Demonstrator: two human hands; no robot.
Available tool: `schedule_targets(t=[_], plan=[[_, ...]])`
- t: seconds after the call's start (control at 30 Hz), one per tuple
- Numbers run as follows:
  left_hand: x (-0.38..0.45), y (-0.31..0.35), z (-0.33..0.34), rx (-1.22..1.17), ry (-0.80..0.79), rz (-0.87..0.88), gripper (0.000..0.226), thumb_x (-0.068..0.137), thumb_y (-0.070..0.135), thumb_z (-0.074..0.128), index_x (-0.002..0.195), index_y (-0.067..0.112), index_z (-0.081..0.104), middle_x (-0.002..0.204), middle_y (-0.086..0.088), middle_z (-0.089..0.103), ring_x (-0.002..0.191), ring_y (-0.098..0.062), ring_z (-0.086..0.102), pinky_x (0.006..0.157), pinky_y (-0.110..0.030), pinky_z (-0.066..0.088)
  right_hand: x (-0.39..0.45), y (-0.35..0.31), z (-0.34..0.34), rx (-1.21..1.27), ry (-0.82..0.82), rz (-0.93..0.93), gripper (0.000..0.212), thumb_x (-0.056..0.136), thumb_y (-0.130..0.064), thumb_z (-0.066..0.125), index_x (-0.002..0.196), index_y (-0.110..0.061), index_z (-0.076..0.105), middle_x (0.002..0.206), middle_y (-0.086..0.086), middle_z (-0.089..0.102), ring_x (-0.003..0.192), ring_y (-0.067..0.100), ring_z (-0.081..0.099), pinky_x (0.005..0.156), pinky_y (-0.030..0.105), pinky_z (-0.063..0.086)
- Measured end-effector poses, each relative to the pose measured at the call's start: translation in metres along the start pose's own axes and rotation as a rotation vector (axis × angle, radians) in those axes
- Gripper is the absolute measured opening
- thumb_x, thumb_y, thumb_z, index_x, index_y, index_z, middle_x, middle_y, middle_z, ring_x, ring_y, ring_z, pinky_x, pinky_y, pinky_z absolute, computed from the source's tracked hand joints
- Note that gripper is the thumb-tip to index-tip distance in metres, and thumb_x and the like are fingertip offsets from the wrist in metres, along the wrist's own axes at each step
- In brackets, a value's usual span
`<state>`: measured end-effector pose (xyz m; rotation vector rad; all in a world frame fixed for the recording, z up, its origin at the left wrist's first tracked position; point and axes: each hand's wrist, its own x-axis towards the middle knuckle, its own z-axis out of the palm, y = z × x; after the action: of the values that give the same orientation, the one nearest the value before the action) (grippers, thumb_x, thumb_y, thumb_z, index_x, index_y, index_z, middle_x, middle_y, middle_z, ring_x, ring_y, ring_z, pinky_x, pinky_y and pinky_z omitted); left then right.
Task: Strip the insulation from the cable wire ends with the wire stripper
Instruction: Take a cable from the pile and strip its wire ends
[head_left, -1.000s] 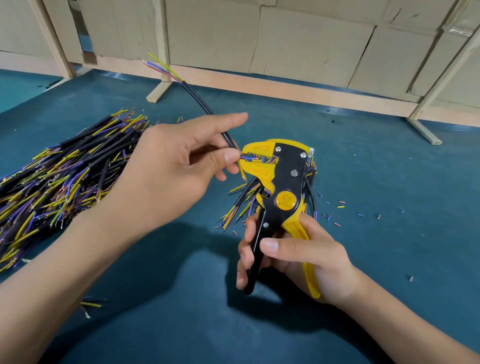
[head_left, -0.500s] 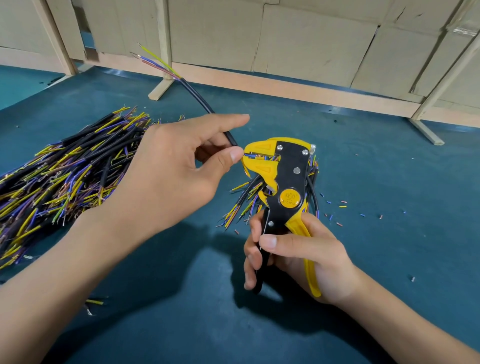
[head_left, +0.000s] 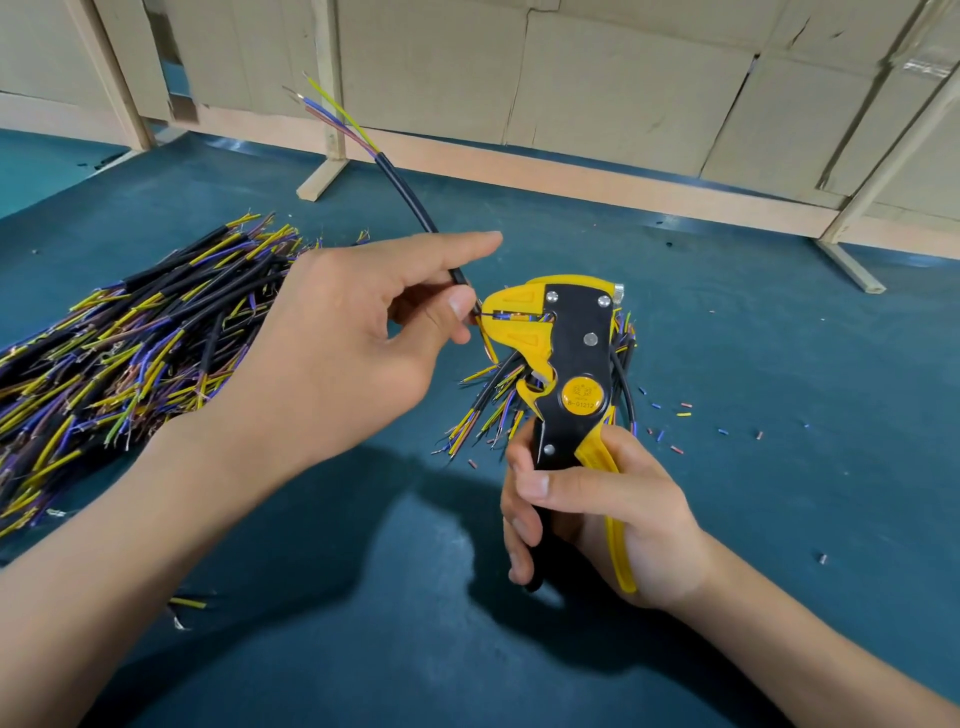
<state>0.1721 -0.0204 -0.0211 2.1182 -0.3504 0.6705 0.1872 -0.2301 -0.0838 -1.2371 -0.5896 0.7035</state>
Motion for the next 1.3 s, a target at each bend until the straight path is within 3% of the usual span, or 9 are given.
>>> schedule_targets(t=[0.13,0.3,0.5,0.6,0.7,0.83,0.97,1.13,1.3], plan=[[0.0,0.001,0.0,0.028,-0.002,-0.002,0.038,0.093,0.017,0.056,0.129,0.02,0.066,0.08,0.008,0.071,0.073,-0.003,0.064,0.073,-0.007,0.043,0.001,-0.001,0.0,0.008,0.012,0.011,0.02,0.079,-0.015,0.064,0.077,-0.005,0.048,0.058,0.012,0.049,0.047,0.029,0.056,0.053,0.034,0.042],[-0.001,0.004,0.002,0.072,-0.022,0.014,0.038,0.092,0.02,0.058,0.128,0.022,0.067,0.084,0.013,0.07,0.078,-0.012,0.067,0.075,-0.017,0.05,0.001,0.0,0.004,-0.007,0.141,-0.046,0.016,0.072,-0.018,0.067,0.066,-0.015,0.053,0.045,0.004,0.04,0.032,0.021,0.04,0.044,0.026,0.032],[-0.002,0.003,0.004,-0.015,0.018,-0.067,0.03,0.092,0.019,0.064,0.12,0.026,0.071,0.08,0.01,0.073,0.076,-0.009,0.068,0.072,-0.013,0.048,0.001,0.001,0.006,-0.003,0.193,-0.043,0.015,0.07,-0.02,0.069,0.07,-0.015,0.055,0.045,0.005,0.04,0.03,0.023,0.04,0.043,0.028,0.031],[0.001,0.003,0.011,-0.232,0.125,-0.217,0.029,0.086,0.008,0.067,0.106,0.026,0.076,0.072,0.0,0.073,0.066,-0.02,0.067,0.065,-0.024,0.054,0.001,0.002,0.01,-0.016,0.218,-0.066,0.015,0.071,-0.021,0.07,0.07,-0.015,0.056,0.046,0.006,0.042,0.032,0.024,0.041,0.042,0.026,0.035],[0.0,0.005,0.022,-0.363,0.232,-0.323,0.03,0.08,0.006,0.063,0.096,0.026,0.078,0.065,-0.003,0.072,0.056,-0.013,0.061,0.058,-0.022,0.052,0.001,0.006,0.012,-0.072,0.274,-0.06,0.025,0.069,-0.025,0.072,0.067,-0.011,0.052,0.046,0.008,0.043,0.032,0.025,0.043,0.041,0.024,0.038],[0.003,-0.001,0.014,-0.258,0.371,-0.349,0.03,0.078,0.017,0.059,0.097,0.03,0.079,0.068,-0.008,0.071,0.06,-0.013,0.058,0.061,-0.029,0.052,-0.003,0.01,0.017,-0.102,0.409,-0.131,0.027,0.069,-0.028,0.07,0.064,-0.011,0.05,0.046,0.008,0.044,0.033,0.026,0.046,0.042,0.024,0.039],[0.024,-0.032,-0.045,-0.15,0.606,-0.423,0.033,0.086,0.02,0.052,0.107,0.029,0.076,0.07,0.012,0.072,0.065,0.0,0.063,0.071,-0.016,0.053,-0.005,0.009,0.017,0.073,0.514,-0.165,0.02,0.065,-0.028,0.072,0.066,-0.016,0.055,0.048,0.009,0.04,0.033,0.026,0.043,0.041,0.027,0.039],[0.015,-0.018,-0.018,-0.104,0.382,-0.211,0.031,0.086,0.019,0.062,0.107,0.036,0.076,0.085,0.007,0.075,0.077,-0.011,0.07,0.079,-0.025,0.056,-0.001,0.01,0.022,-0.024,0.489,-0.174,0.035,0.07,-0.028,0.072,0.065,-0.006,0.045,0.046,0.012,0.041,0.035,0.028,0.045,0.044,0.029,0.039],[0.008,-0.023,-0.003,-0.053,0.184,-0.129,0.04,0.088,0.004,0.073,0.117,0.031,0.07,0.093,0.005,0.07,0.083,-0.003,0.067,0.085,-0.015,0.05,-0.002,0.009,0.02,0.01,0.435,-0.135,0.03,0.069,-0.028,0.074,0.066,-0.01,0.05,0.05,0.011,0.046,0.038,0.029,0.049,0.045,0.031,0.044]])
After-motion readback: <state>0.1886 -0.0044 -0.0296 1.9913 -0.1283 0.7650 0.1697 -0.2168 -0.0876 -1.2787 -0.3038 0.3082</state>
